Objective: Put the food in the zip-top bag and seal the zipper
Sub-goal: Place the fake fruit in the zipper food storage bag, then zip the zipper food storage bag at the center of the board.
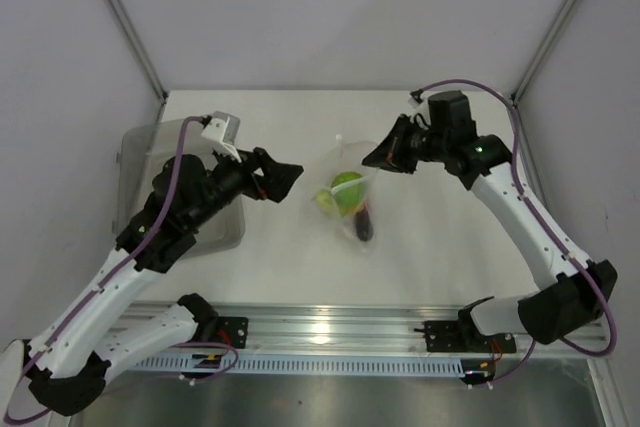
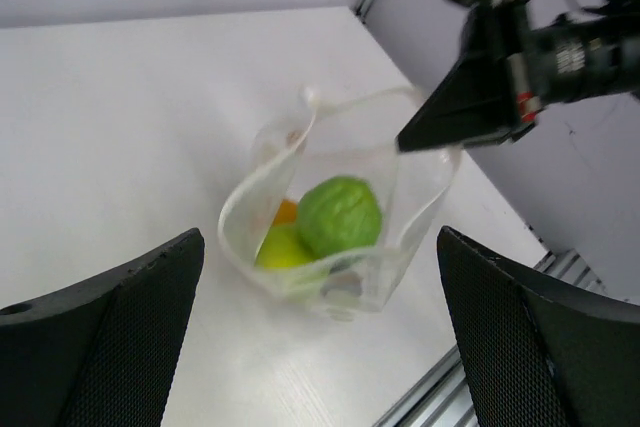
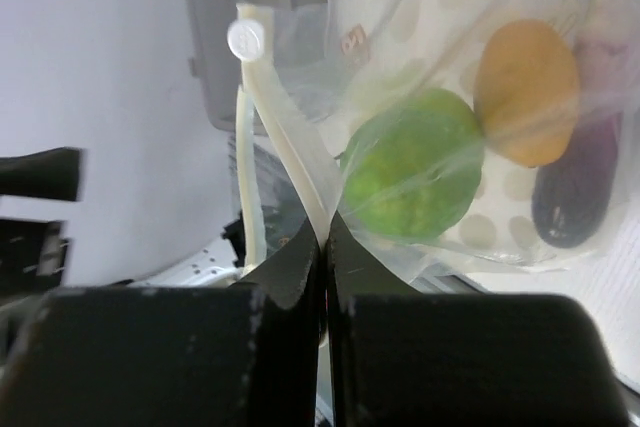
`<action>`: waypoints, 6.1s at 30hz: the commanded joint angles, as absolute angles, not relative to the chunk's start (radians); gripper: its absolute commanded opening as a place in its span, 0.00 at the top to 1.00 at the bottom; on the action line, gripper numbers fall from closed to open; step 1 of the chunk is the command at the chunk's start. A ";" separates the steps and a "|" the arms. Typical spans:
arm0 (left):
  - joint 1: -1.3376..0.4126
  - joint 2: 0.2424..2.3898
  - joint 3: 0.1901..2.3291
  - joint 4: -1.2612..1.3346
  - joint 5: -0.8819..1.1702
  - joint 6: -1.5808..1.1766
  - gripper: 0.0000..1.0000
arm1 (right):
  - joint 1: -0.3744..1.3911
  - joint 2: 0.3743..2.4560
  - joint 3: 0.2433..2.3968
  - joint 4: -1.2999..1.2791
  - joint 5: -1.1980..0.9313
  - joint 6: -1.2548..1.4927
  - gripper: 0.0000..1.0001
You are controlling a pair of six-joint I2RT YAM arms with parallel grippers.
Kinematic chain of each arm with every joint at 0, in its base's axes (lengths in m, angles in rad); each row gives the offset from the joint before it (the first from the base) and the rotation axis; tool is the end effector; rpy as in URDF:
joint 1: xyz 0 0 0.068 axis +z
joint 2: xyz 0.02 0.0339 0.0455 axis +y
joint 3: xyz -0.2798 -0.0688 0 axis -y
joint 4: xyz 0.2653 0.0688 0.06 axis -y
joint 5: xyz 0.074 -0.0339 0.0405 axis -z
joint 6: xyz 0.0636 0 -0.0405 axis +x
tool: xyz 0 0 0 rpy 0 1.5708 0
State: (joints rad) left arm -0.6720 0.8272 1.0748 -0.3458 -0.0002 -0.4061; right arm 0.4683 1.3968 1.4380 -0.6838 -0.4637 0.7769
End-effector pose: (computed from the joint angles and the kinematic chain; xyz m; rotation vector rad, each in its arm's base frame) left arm 0.1644 -0.1307 0.4291 0.2298 1.7193 -0.8068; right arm 0.2896 0.1784 0.3815 0.0882 2.4043 1.1557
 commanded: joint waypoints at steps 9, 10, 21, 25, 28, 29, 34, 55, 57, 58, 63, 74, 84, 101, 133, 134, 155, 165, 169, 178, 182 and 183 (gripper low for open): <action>-0.672 1.074 1.025 -0.400 0.045 -0.339 0.12 | 0.357 1.232 1.210 -0.561 -0.673 0.802 1.00; -0.663 1.109 1.052 -0.409 0.070 -0.348 0.17 | 0.357 1.229 1.198 -0.568 -0.673 0.795 1.00; -0.657 1.226 1.029 -0.329 0.324 -0.394 0.40 | 0.357 1.218 1.203 -0.601 -0.637 0.775 1.00; -0.657 1.275 1.061 -0.350 0.336 -0.399 0.34 | 0.359 1.210 1.204 -0.598 -0.637 0.776 1.00; -0.657 1.316 1.092 -0.359 0.354 -0.402 0.35 | 0.359 1.210 1.206 -0.604 -0.630 0.767 1.00; -0.658 1.325 1.098 -0.367 0.359 -0.400 0.36 | 0.359 1.213 1.206 -0.606 -0.627 0.765 1.00; -0.658 1.322 1.074 -0.373 0.354 -0.390 0.47 | 0.359 1.218 1.203 -0.609 -0.620 0.753 1.00; -0.769 1.210 1.370 -0.571 0.362 -0.380 0.99 | 0.660 1.353 1.502 -0.764 -0.147 0.710 1.00; -0.717 1.221 1.295 -0.555 0.342 -0.362 0.99 | 0.637 1.361 1.418 -0.744 -0.166 0.716 1.00; -0.694 1.273 1.267 -0.555 0.377 -0.357 0.99 | 0.629 1.371 1.392 -0.732 -0.179 0.722 1.00; -0.689 1.211 1.223 -0.546 0.391 -0.350 0.99 | 0.682 1.364 1.412 -0.747 -0.137 0.721 1.00; -0.678 1.218 1.224 -0.595 0.390 -0.310 0.99 | 0.704 1.338 1.371 -0.776 -0.125 0.741 1.00; -0.683 1.224 1.175 -0.561 0.318 -0.264 0.99 | 0.756 1.344 1.351 -0.770 -0.100 0.758 1.00; -0.666 1.256 1.160 -0.471 0.482 -0.190 0.99 | 0.819 1.238 1.230 -0.756 -0.009 0.795 0.98; -0.649 1.193 1.065 -0.454 0.722 -0.061 0.99 | 0.614 1.298 1.525 -0.890 -0.123 0.543 0.26; -0.649 1.195 1.066 -0.454 0.733 -0.061 0.99 | 0.597 1.298 1.525 -0.888 -0.150 0.535 0.26; -0.624 1.226 1.075 -0.425 0.724 -0.155 0.99 | 0.408 1.319 1.402 -0.827 -0.209 0.499 0.57; -0.623 1.235 1.095 -0.439 0.710 -0.160 0.98 | 0.410 1.348 1.322 -0.761 -0.173 0.436 0.59; -0.617 1.258 1.111 -0.472 0.704 -0.140 0.98 | 0.408 1.371 1.319 -0.732 -0.259 0.393 0.58; -0.592 1.259 1.104 -0.486 0.755 -0.114 0.96 | 0.411 1.358 1.328 -0.632 -0.534 0.322 0.46; -0.575 1.256 1.109 -0.503 0.750 -0.107 0.96 | 0.410 1.345 1.327 -0.629 -0.595 0.272 0.45; -0.571 1.255 1.111 -0.502 0.756 -0.109 0.96 | 0.416 1.344 1.324 -0.630 -0.607 0.258 0.45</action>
State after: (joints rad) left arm -0.5919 1.2591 1.0718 -0.4923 0.7223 -0.1352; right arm 0.4103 1.3800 1.3090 -0.6689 -0.5114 0.3283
